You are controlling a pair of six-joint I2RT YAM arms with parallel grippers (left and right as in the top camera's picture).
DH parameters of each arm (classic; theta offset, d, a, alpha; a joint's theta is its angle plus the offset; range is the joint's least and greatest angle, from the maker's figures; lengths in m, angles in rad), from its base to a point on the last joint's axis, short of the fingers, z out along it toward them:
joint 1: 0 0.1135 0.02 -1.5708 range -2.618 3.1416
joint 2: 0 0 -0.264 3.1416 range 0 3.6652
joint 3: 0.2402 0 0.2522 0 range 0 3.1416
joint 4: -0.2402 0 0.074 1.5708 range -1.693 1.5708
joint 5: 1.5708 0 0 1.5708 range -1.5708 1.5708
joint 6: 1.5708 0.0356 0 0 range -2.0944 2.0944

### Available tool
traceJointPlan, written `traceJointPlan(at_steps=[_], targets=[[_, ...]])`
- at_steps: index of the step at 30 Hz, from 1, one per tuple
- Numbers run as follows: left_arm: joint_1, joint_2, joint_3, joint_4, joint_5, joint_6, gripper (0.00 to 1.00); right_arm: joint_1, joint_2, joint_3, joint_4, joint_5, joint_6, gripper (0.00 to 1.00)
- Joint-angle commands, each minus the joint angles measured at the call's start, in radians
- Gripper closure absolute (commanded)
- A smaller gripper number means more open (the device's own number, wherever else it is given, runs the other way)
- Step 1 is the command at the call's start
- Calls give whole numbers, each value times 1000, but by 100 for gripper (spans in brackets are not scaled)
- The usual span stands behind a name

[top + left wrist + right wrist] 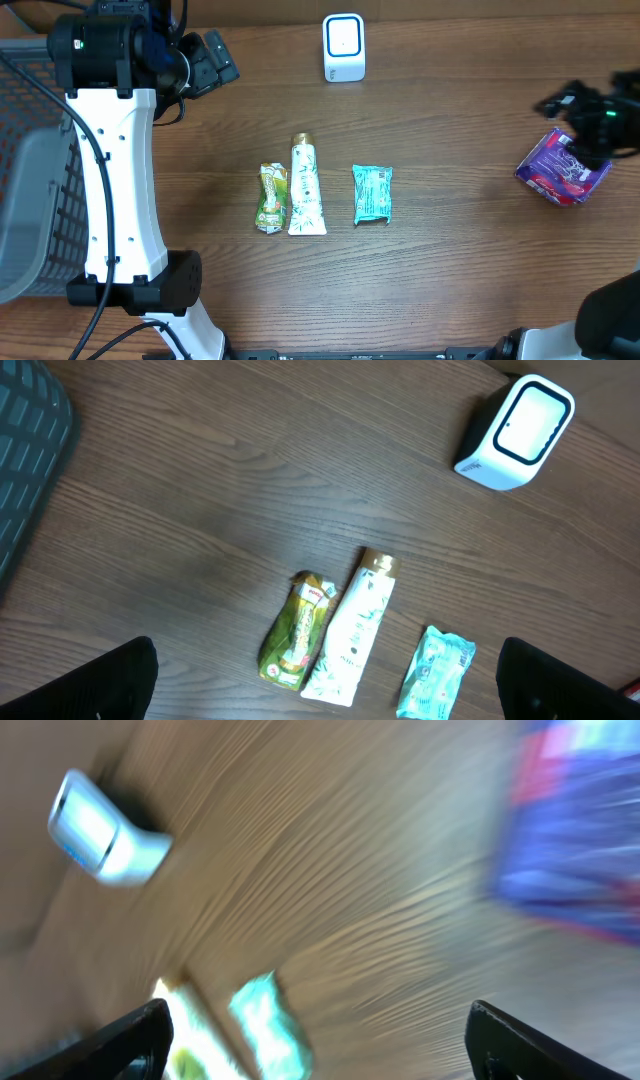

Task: Scan the item barcode
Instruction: 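Return the right gripper to the mint-green packet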

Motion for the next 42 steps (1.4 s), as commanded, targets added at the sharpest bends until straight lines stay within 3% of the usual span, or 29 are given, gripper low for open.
traceJointPlan(at_steps=[1,3,4,5,14,20,31,37,42], targets=[[-9,2,-5,1,5,11,0,150,-2,-15,5,-95,-52,10],[-9,2,-4,1,5,11,1,255,1,-41,45,-79,-50,17],[-9,2,-4,1,5,11,0,320,4,-65,88,-55,-20,33],[-9,2,-5,1,5,11,0,366,6,-85,118,-27,17,36],[-9,2,-4,1,5,11,0,771,92,-292,460,71,351,49],[-9,2,-5,1,5,11,0,881,193,-312,570,71,478,48],[-9,2,-5,1,5,11,1,861,249,-312,443,130,458,40],[-9,2,-5,1,5,11,0,730,249,-312,372,164,287,35],[-9,2,-4,1,5,11,0,624,249,-312,352,373,200,35]])
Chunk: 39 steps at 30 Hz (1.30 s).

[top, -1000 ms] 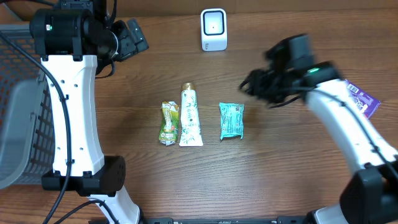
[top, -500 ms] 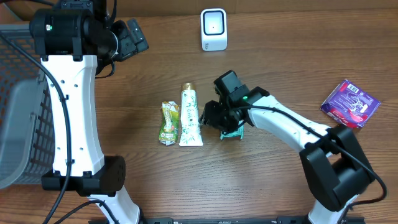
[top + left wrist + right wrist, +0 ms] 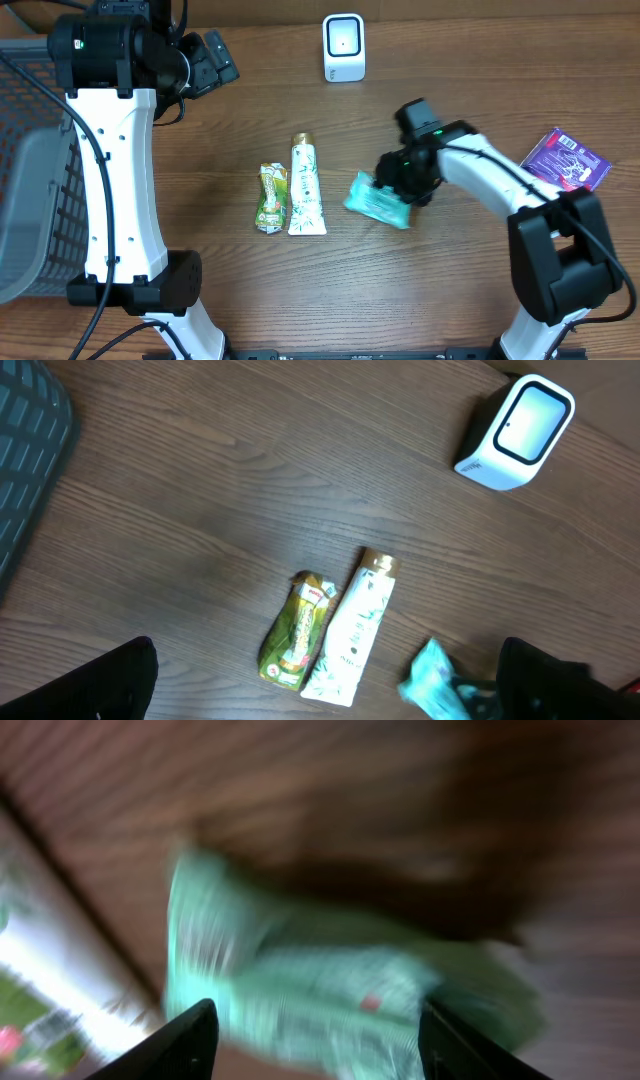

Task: Scan the item barcode
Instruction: 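Return the right gripper to the mint-green packet, then grasp the mint-green packet with the right gripper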

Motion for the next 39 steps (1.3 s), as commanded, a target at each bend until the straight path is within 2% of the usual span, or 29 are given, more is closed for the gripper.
traceJointPlan(at_steps=[1,6,9,11,13,15,18,23,26,36,39], targets=[[-9,2,-5,1,5,11,1,-68,7,-4,13,179,-119,35],[-9,2,-4,1,5,11,0,-148,0,43,10,-30,-270,30],[-9,2,-4,1,5,11,0,-184,-18,94,-28,-105,-300,28],[-9,2,-5,1,5,11,1,-206,-32,132,-73,-110,-345,26],[-9,2,-5,1,5,11,0,-225,-38,171,-127,-109,-454,23],[-9,2,-4,1,5,11,0,-249,-38,201,-172,-77,-569,10],[-9,2,-4,1,5,11,1,-280,-35,196,-172,45,-669,5],[-9,2,-5,1,5,11,1,-325,-18,152,-175,-27,-867,6],[-9,2,-4,1,5,11,0,-344,-10,128,-184,-68,-927,7],[-9,2,-4,1,5,11,0,-358,55,91,-200,-155,-982,15],[-9,2,-5,1,5,11,0,-358,72,91,-211,-155,-982,14]])
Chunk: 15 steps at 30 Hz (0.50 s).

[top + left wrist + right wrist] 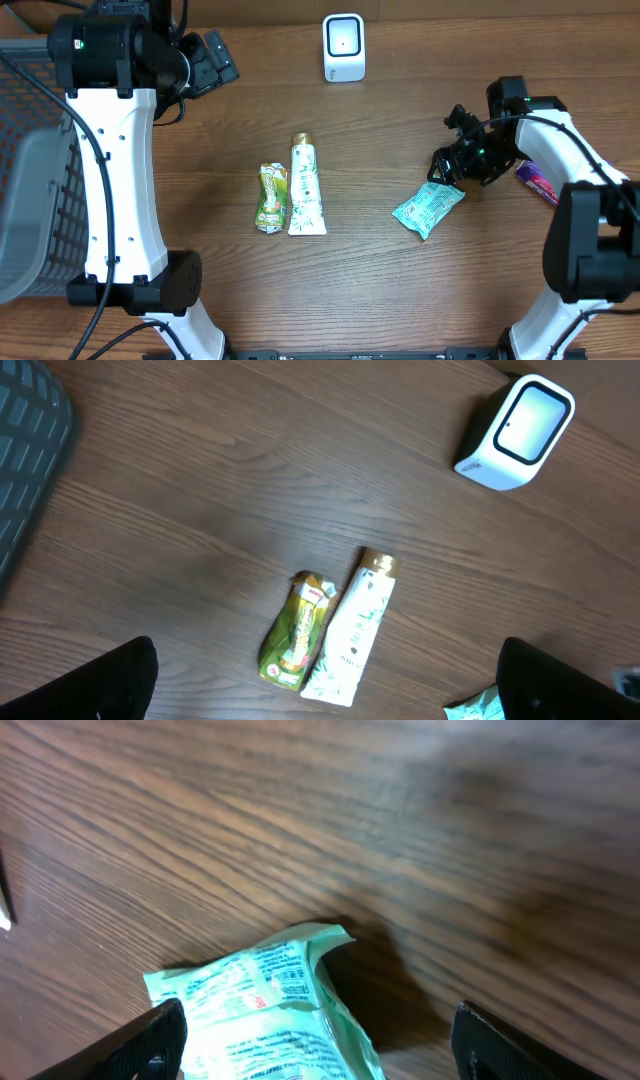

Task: Scan the item barcode
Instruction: 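Grasp the mint-green packet with the right gripper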

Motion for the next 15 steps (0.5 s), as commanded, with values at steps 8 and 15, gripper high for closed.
traceJointPlan(at_steps=[8,15], targets=[[-9,2,-5,1,4,11,1,-5,96,-9,-65,-90,-23,14],[-9,2,-4,1,4,11,1,16,125,-14,-104,-148,-15,23]])
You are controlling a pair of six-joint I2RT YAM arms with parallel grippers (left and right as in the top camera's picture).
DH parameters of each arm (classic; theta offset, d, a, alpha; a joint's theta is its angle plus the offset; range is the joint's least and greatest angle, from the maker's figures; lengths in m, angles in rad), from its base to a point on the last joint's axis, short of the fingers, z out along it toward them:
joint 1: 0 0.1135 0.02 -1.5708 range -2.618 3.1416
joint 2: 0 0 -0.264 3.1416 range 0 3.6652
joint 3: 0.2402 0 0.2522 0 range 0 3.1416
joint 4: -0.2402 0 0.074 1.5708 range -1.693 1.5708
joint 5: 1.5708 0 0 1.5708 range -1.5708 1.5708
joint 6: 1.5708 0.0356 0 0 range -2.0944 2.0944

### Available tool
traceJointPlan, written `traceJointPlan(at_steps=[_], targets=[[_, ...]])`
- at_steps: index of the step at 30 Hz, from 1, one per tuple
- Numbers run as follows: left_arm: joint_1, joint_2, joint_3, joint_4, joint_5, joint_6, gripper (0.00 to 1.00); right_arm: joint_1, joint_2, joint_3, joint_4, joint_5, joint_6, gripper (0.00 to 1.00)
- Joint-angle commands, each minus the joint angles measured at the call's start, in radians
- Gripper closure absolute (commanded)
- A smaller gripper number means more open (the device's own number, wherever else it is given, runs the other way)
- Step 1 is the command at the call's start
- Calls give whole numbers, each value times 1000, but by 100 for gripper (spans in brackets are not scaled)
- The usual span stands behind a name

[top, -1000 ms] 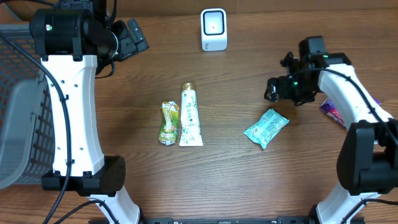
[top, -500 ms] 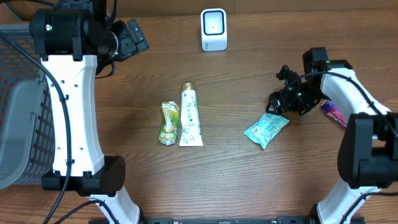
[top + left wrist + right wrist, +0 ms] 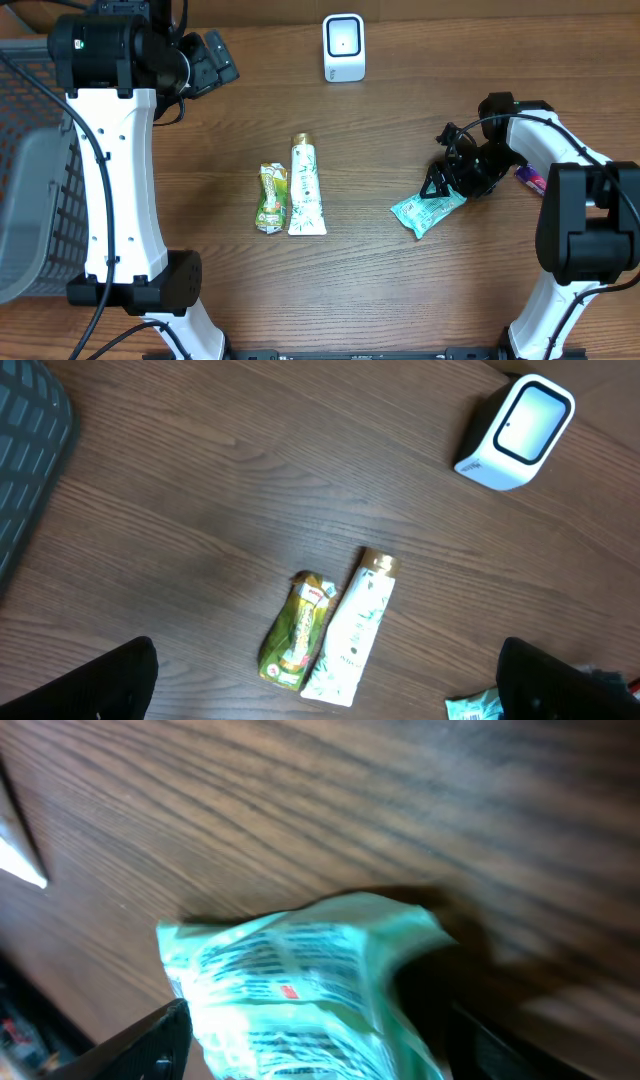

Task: Scan the item barcode
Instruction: 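Grasp the mint-green packet with the right gripper, then lift the green packet toward the white scanner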

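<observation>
The teal packet (image 3: 428,212) lies tilted on the table, right of centre, printed side up. My right gripper (image 3: 447,180) stands at its upper right end. In the right wrist view the teal packet (image 3: 300,980) sits between the wide-apart fingers (image 3: 165,1040), so the right gripper (image 3: 315,1050) is open around it. The white scanner (image 3: 344,47) stands at the back centre and also shows as the scanner (image 3: 517,432) in the left wrist view. My left gripper (image 3: 325,695) is open, high over the table with nothing in it.
A green pouch (image 3: 271,198) and a white tube (image 3: 306,186) lie side by side at the table's centre. A purple packet (image 3: 530,178) peeks out behind the right arm. A grey basket (image 3: 30,180) stands off the left edge.
My right gripper has come closer to the teal packet, which now fills more of the space between its fingers. The packet shifted only slightly. The left arm has not moved.
First the teal packet lay just right of the white tube, with my right gripper at the purple packet on the far right. Then the right gripper was at the teal packet, its fingers closer together. Later the packet lay further right, and the open gripper now straddles it.
</observation>
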Motion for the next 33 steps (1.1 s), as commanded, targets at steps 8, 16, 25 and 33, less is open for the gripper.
traceJointPlan(at_steps=[8,16,25,33], targets=[[-9,2,-4,1,4,11,0,29,35,-127,87,-47,72,34],[-9,2,-4,1,4,11,0,27,35,-185,171,-69,135,71],[-9,2,-4,1,4,11,0,27,32,-129,172,-350,135,96],[-9,2,-5,1,4,11,1,35,-71,8,132,-573,178,96]])
